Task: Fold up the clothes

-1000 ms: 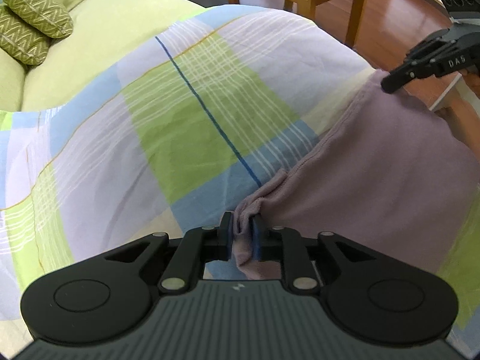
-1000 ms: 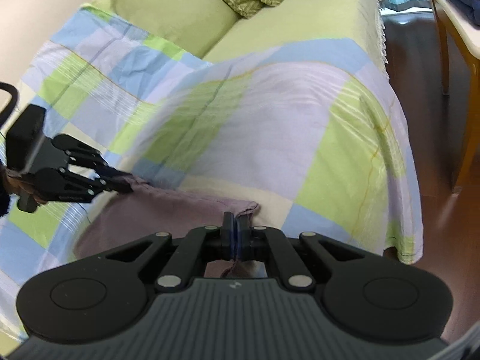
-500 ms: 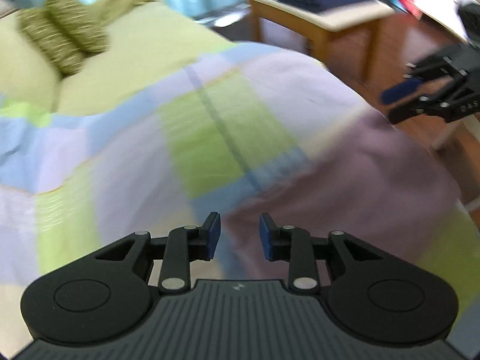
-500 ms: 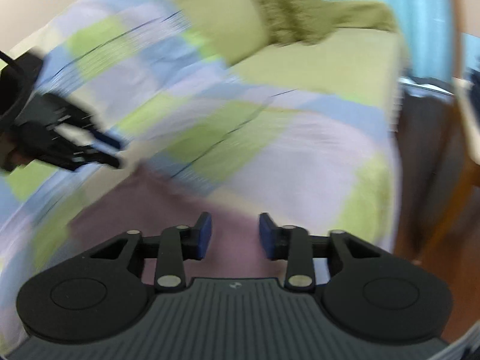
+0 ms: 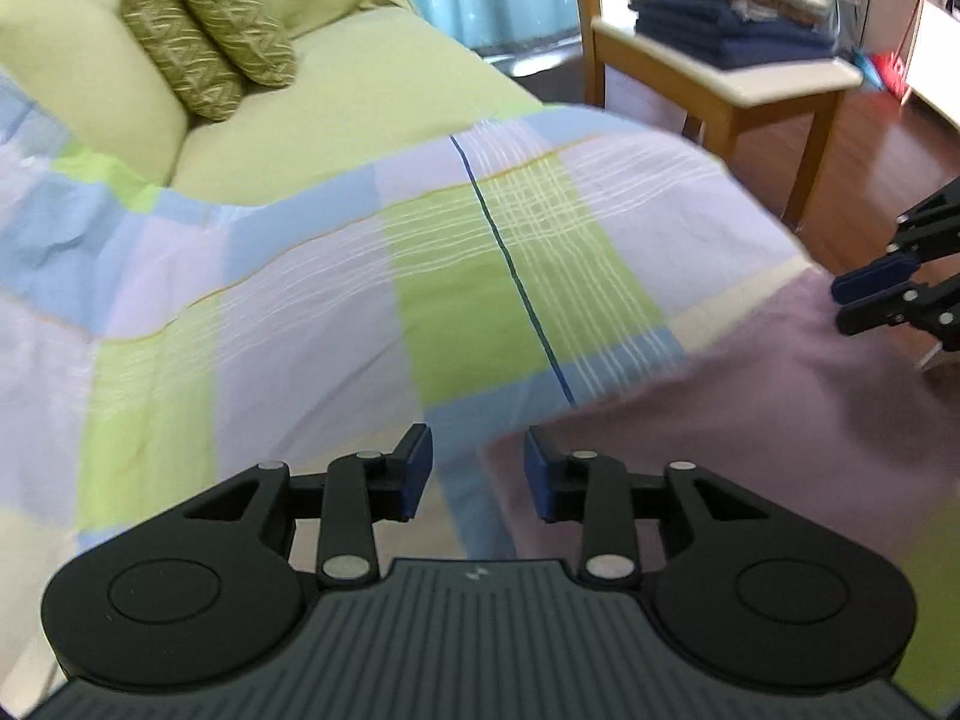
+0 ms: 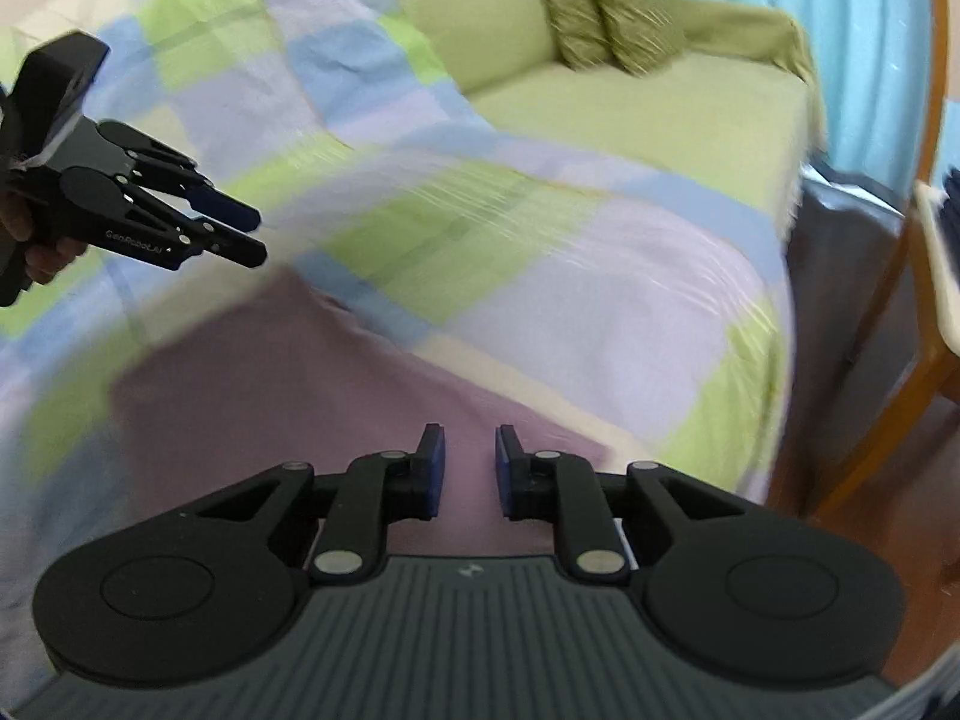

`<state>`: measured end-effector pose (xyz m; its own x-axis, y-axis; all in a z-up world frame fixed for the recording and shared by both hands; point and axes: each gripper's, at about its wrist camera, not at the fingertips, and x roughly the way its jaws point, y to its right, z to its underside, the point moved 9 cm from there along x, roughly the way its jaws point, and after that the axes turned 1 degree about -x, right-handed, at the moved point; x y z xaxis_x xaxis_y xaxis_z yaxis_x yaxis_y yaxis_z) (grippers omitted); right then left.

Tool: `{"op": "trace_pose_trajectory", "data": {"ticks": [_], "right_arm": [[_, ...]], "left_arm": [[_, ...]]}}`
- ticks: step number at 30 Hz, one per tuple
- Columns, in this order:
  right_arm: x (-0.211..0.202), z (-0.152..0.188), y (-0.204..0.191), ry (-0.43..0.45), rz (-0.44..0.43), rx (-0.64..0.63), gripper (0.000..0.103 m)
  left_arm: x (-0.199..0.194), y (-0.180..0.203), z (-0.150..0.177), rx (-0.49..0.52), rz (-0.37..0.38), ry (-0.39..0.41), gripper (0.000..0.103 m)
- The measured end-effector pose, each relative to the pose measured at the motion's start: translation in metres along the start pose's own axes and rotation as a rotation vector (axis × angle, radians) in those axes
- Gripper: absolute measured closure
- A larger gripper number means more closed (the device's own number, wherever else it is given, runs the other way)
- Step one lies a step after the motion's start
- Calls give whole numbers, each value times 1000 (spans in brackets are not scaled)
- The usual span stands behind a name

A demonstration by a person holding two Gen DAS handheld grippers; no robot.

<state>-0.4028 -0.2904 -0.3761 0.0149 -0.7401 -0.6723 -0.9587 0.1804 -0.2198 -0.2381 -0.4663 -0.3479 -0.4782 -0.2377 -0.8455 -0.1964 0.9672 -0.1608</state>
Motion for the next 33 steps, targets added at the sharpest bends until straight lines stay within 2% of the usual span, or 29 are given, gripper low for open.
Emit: {"op": "trace_pose_trajectory", "data": {"ticks": [2,4,6,8,10,12,14,16,19,21,24,26,27,29,30,31,33], "right_arm": [[-6,9,-21,-10,-36,-12,85],[-6,23,-32,-37,-39,-32,84],[4,41,-32,-87,-5,-51,84],[11,52,-30,-118,16,-58,84],[14,57,-28,-118,18,-68,84],[8,51,-29,-115,28,-97,83],[3,45,-32,-102,33,-113,82],[-1,41,-35,-89,42,-124,74],[11,52,-35,-149,77,-159,73],[15,53,-39,-167,85,-200,73],[1,36,-45,-134,78,-232,73],[-9,25,-46,-117,69,-234,72],[-16,16,-46,-114,66,-229,72],[-21,5,-46,-113,64,-236,70],[-23,-3,-47,-116,61,-249,69],[-25,-11,-49,-118,57,-263,67],[-25,-28,-59,-127,37,-313,64]], "left_arm": [[-8,13,13,17,24,-16,63],[-8,35,43,53,50,-56,60],[12,40,65,58,33,-103,60],[32,39,75,35,22,-105,56],[37,33,71,-12,21,-83,54],[29,30,67,-40,11,-79,57],[9,30,63,-23,-29,-39,58],[3,30,65,-46,-34,-35,58],[28,30,79,-67,-62,-97,54],[29,30,77,-88,-74,-77,54],[11,20,70,-182,-139,-44,56],[-10,17,77,-303,-189,-62,53],[-15,18,80,-351,-188,-68,52],[-27,36,91,-553,-130,-63,47],[-31,47,95,-651,-93,-52,41],[-35,58,99,-752,-53,-39,41],[-31,98,106,-1018,101,37,41]]}}
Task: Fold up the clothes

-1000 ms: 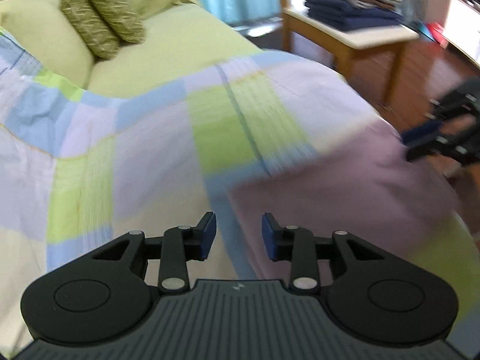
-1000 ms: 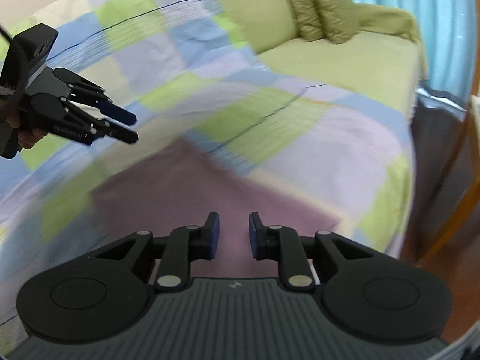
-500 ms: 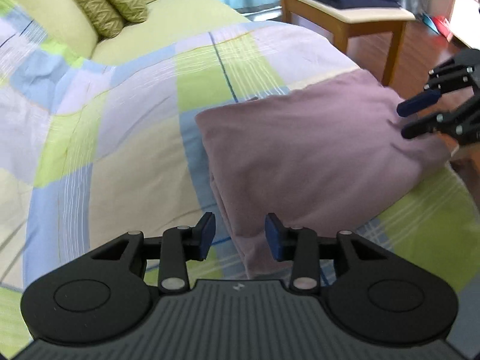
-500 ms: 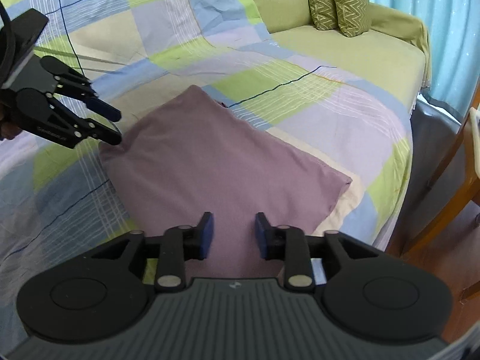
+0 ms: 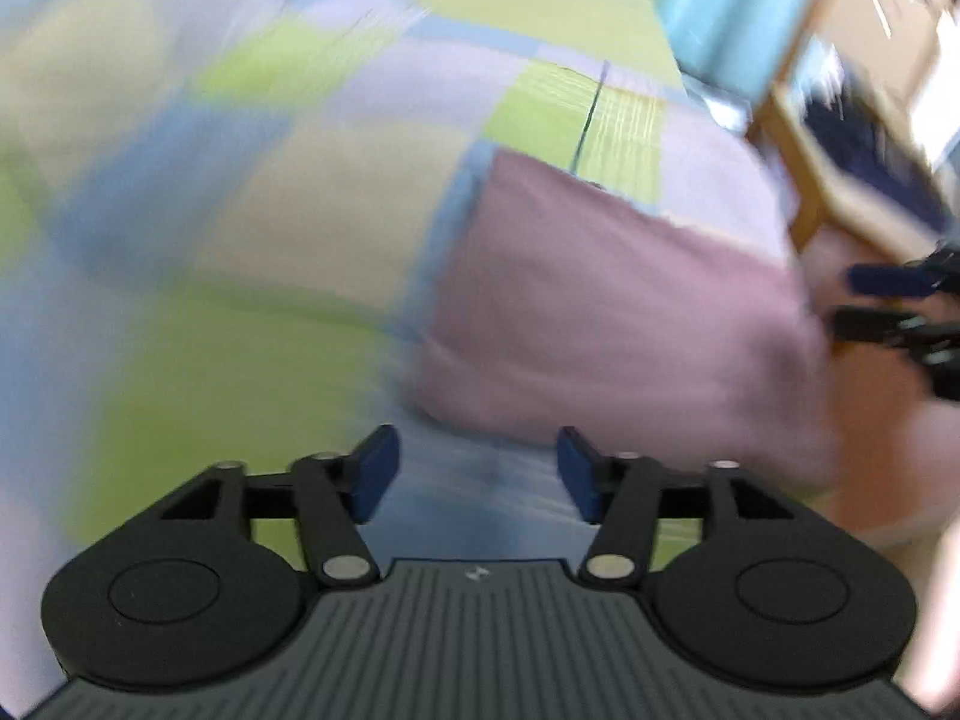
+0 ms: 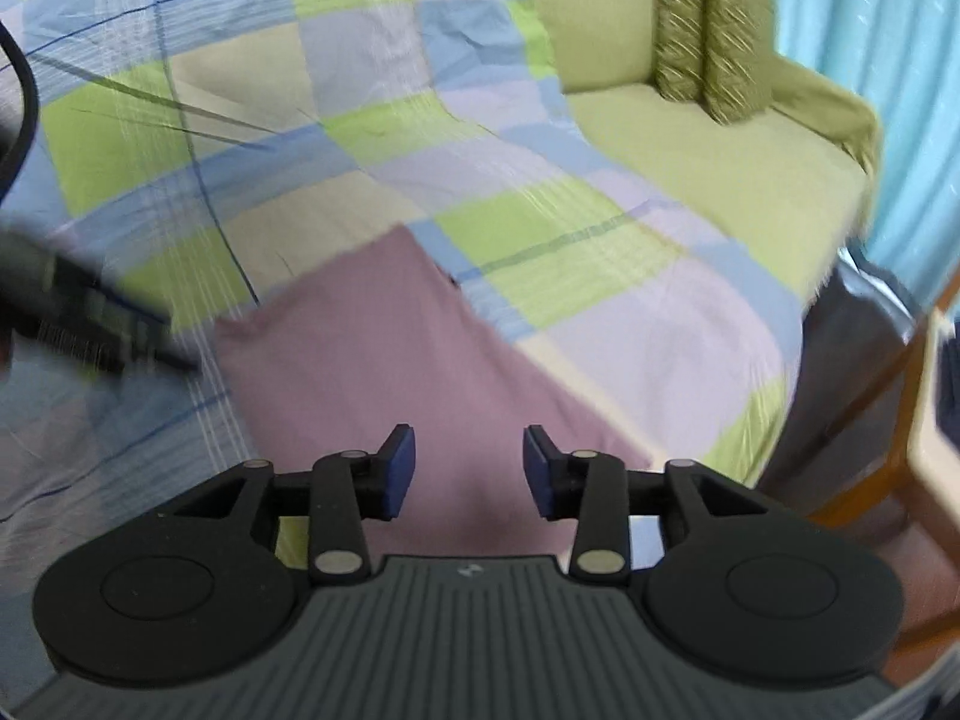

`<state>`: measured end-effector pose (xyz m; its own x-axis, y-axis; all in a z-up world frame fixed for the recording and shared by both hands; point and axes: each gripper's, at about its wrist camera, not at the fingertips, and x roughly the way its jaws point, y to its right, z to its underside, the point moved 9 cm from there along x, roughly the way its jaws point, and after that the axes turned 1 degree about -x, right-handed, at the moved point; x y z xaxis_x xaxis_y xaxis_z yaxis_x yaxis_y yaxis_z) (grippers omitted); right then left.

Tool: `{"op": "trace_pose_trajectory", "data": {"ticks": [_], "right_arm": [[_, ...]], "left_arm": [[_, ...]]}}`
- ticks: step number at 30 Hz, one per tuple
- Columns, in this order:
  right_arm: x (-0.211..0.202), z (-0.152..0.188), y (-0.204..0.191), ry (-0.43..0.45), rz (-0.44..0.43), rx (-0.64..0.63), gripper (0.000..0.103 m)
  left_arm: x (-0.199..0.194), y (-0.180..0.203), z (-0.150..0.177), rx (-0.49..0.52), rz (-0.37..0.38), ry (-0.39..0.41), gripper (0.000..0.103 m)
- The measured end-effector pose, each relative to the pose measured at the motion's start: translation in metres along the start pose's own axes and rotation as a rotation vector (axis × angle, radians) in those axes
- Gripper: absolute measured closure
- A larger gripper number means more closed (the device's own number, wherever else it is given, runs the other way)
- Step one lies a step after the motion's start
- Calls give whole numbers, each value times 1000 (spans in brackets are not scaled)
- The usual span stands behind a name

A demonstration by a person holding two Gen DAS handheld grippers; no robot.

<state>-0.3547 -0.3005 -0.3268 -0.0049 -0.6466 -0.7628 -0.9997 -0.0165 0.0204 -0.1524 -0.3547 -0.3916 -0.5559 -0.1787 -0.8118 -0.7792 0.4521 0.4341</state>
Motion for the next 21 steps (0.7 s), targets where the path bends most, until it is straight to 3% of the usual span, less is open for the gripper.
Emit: {"op": "trace_pose_trajectory", "data": {"ticks": [2,6,9,11,13,16,21], "right_arm": [[0,-22,-10,-4,-23,-71,63],[17,-66,-64,-48,-50,-286,55],[35,-73,-106,-94,-48,-401,48],[57,-63,-138,-170,-8,-503,42],[80,-47,-168,-241,34,-613,41],[104,-35,-193,-281,87,-712,42],[139,-22,-204,-406,127,-786,42]], "left_arm": [[11,11,30,-181,107,18,41],[37,41,58,-372,225,94,41],[58,48,56,-479,246,172,41],[69,44,54,-539,248,203,42],[75,43,52,-577,260,236,42],[79,41,56,-594,285,272,44],[81,41,64,-521,313,280,51]]}}
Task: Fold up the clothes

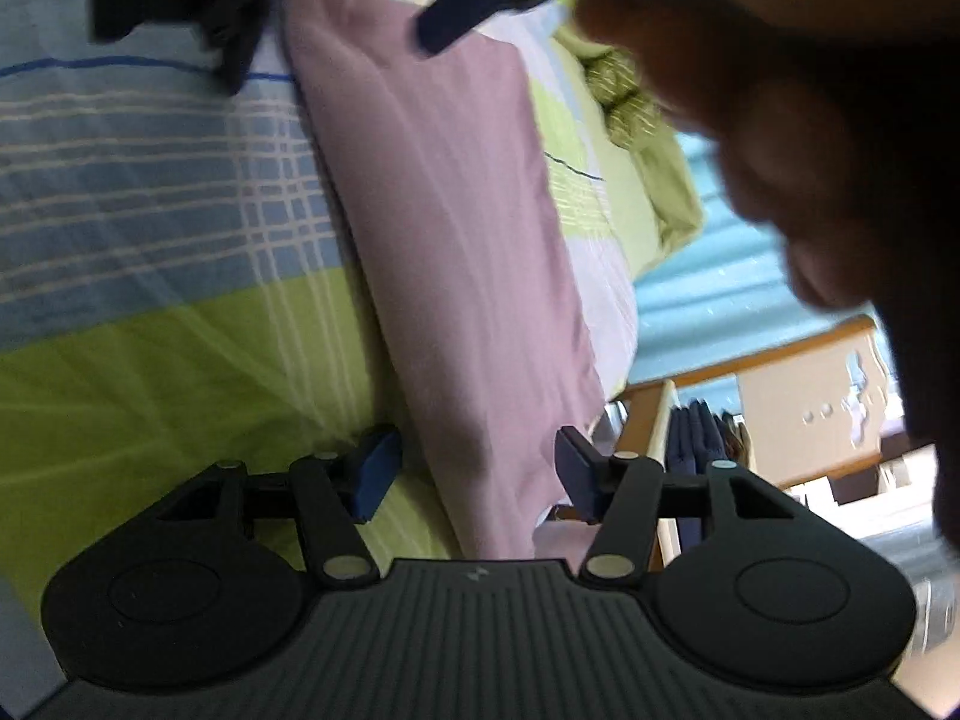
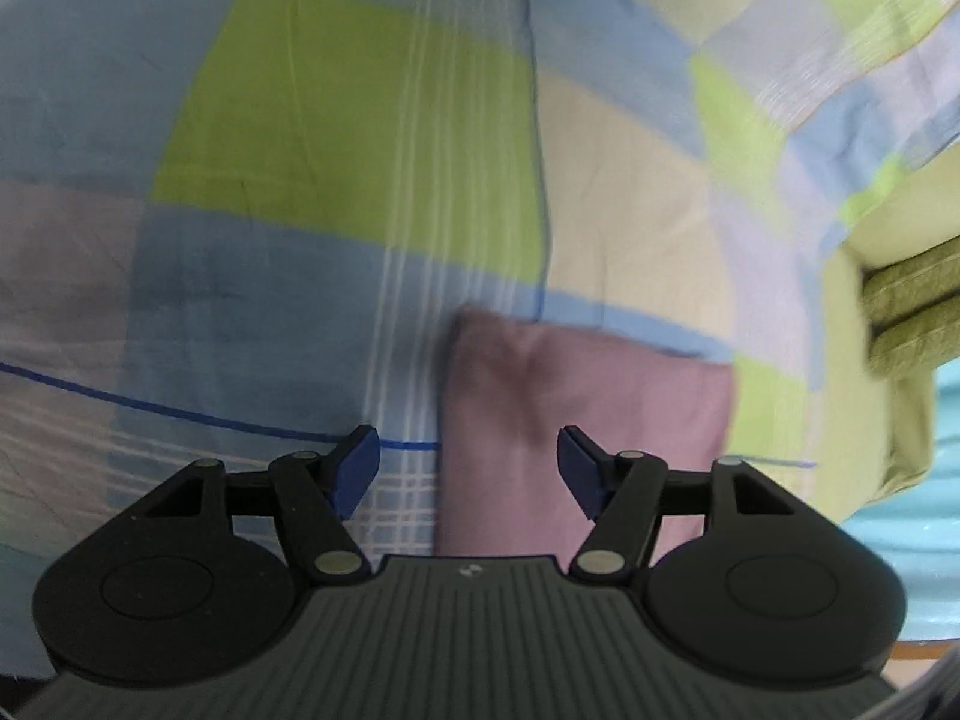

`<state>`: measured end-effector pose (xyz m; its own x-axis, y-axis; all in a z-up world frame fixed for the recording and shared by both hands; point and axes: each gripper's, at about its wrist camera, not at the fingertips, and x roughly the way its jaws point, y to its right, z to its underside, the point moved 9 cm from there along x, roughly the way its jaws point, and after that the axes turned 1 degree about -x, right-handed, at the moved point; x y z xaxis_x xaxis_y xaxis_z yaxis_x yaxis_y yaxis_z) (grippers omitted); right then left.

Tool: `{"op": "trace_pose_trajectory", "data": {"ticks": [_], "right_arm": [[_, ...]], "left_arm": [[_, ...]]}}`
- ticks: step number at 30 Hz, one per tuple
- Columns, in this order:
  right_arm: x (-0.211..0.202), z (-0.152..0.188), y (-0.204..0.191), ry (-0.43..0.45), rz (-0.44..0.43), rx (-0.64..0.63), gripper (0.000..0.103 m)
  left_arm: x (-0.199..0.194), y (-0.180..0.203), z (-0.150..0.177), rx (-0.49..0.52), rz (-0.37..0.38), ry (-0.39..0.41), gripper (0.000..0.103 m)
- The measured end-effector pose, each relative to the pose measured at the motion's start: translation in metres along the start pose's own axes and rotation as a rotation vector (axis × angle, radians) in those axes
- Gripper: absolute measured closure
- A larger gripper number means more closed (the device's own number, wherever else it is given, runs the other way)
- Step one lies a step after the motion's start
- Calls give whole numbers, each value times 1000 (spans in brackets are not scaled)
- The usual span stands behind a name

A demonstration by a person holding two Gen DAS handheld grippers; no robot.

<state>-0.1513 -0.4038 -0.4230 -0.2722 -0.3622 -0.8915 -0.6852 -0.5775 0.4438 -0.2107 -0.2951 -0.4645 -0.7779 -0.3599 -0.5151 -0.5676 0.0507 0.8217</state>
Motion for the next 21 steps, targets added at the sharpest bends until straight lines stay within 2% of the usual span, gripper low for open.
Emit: {"op": "trace_pose_trajectory", "data": {"ticks": [3,5,6,7,10,12,14,15,16,19,21], "right_arm": [[15,-9,-4,-26,55,-30,39],[18,-13,-3,-25,95,-24,40],[18,-14,-2,-25,111,-19,50],[17,-14,2,-26,122,-10,64],[26,-15,13,-49,104,40,64],[30,-16,15,-60,96,26,63],[30,-17,14,-46,51,16,73],[29,-18,14,-34,20,17,82],[26,-17,16,-18,-12,26,89],[13,-9,38,48,-102,127,95],[-2,0,65,121,-181,238,95]], "left_arm": [[1,-11,-2,-26,10,4,63],[3,-15,-6,-69,32,6,64],[4,-15,-6,-67,34,6,64],[8,-13,-6,-57,37,5,64],[20,-6,-8,-22,36,3,64],[29,-2,-9,-8,30,1,64],[35,-1,-10,2,18,-1,70],[36,-1,-10,7,13,-4,85],[38,-1,-11,18,-5,-12,94],[42,6,-13,70,-53,-25,99],[41,16,-14,120,-95,-26,99]]}}
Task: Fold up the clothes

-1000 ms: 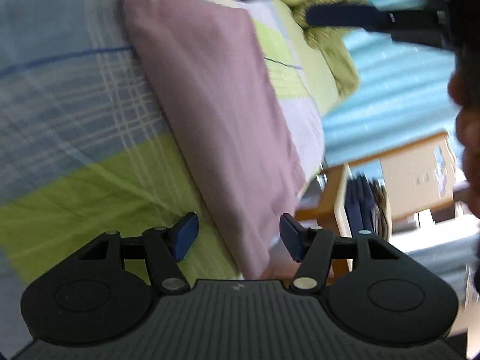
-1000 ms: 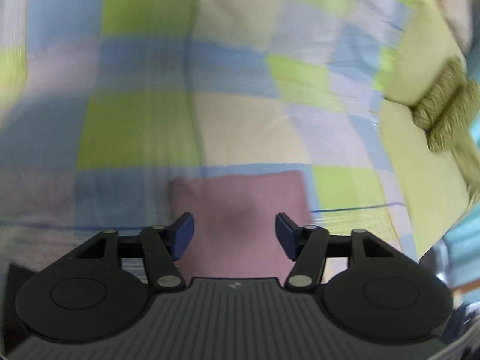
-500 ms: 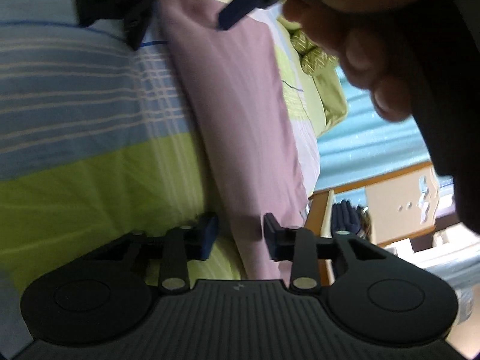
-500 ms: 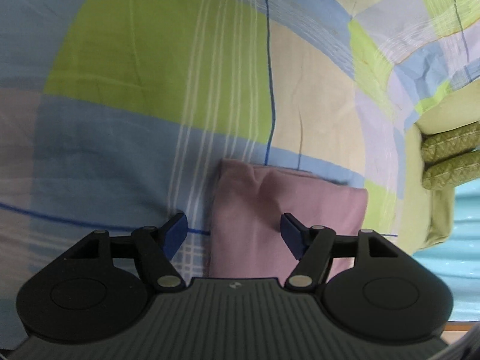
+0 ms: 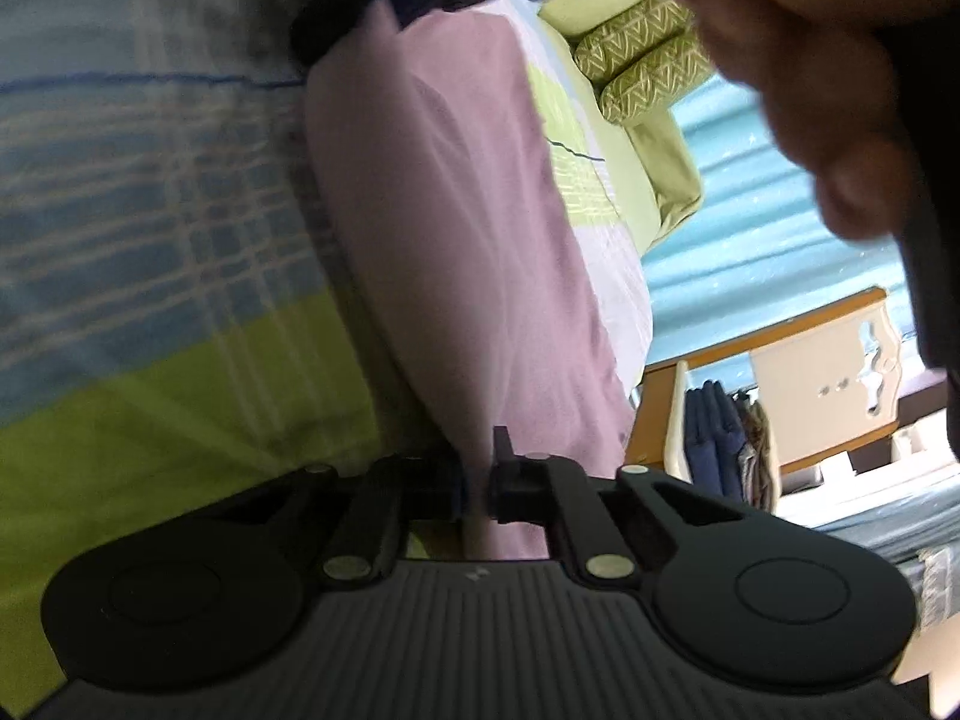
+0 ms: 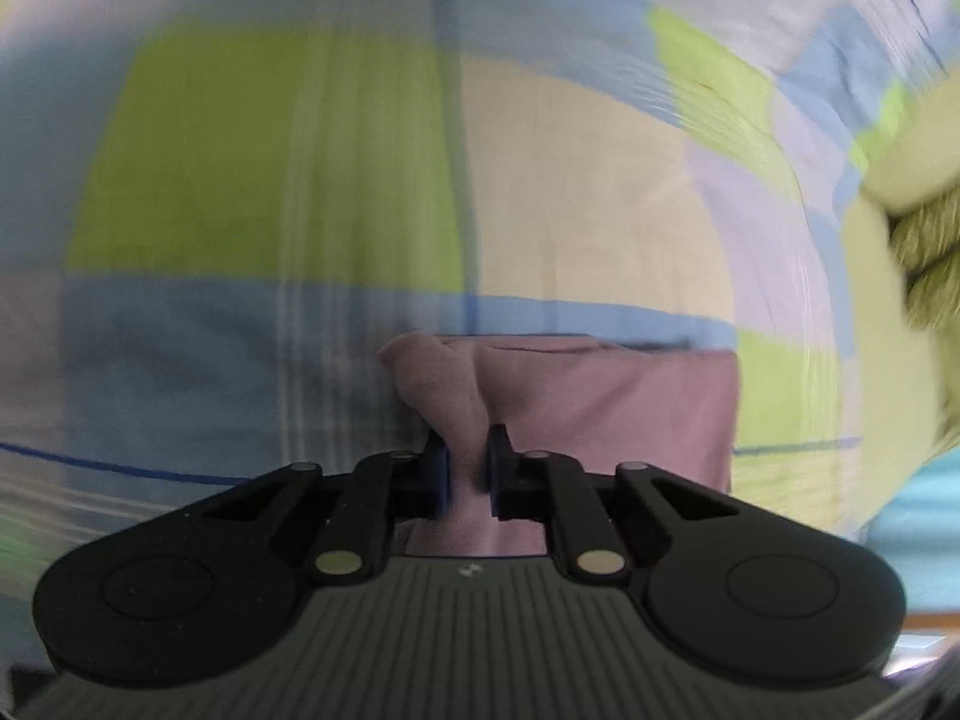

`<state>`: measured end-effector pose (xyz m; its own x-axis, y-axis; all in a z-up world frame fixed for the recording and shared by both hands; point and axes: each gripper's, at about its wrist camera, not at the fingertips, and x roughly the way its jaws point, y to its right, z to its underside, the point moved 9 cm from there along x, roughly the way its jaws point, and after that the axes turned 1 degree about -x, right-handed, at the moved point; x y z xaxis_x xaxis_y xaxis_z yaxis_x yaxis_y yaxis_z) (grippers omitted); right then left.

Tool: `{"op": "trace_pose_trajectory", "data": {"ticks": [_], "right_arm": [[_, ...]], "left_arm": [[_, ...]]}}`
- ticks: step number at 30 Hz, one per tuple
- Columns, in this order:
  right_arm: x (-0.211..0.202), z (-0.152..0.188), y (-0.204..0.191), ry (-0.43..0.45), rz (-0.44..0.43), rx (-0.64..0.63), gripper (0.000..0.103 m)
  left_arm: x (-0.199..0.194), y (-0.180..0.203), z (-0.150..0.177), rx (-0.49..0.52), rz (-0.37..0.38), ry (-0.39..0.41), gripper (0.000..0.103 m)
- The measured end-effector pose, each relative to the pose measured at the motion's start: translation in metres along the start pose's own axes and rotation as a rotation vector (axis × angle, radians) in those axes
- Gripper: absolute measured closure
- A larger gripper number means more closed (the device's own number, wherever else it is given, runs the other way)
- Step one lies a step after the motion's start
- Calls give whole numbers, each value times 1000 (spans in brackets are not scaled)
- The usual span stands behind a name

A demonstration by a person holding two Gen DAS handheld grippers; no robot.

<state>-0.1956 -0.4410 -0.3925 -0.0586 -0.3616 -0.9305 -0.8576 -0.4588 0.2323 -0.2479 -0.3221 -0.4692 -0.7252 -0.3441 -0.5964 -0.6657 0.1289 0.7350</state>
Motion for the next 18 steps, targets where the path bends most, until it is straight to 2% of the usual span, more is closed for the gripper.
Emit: {"op": "trace_pose_trajectory", "data": {"ticks": [4,8,12,14,16,18], "right_arm": [[-37,-2,53,118,-214,281,95],[-75,-23,89,225,-362,455,94],[-128,-56,117,417,-589,656,94],[-150,-67,130,512,-691,744,94],[-154,-65,142,568,-745,814,94],[-128,-44,153,554,-783,892,94]], "left_arm": [[-19,23,-12,97,-107,15,100],[-90,51,-46,234,-331,70,100],[-166,73,-113,363,-587,173,99],[-184,84,-129,453,-697,205,99],[-201,95,-145,543,-805,235,99],[-185,100,-143,615,-872,217,99]]}}
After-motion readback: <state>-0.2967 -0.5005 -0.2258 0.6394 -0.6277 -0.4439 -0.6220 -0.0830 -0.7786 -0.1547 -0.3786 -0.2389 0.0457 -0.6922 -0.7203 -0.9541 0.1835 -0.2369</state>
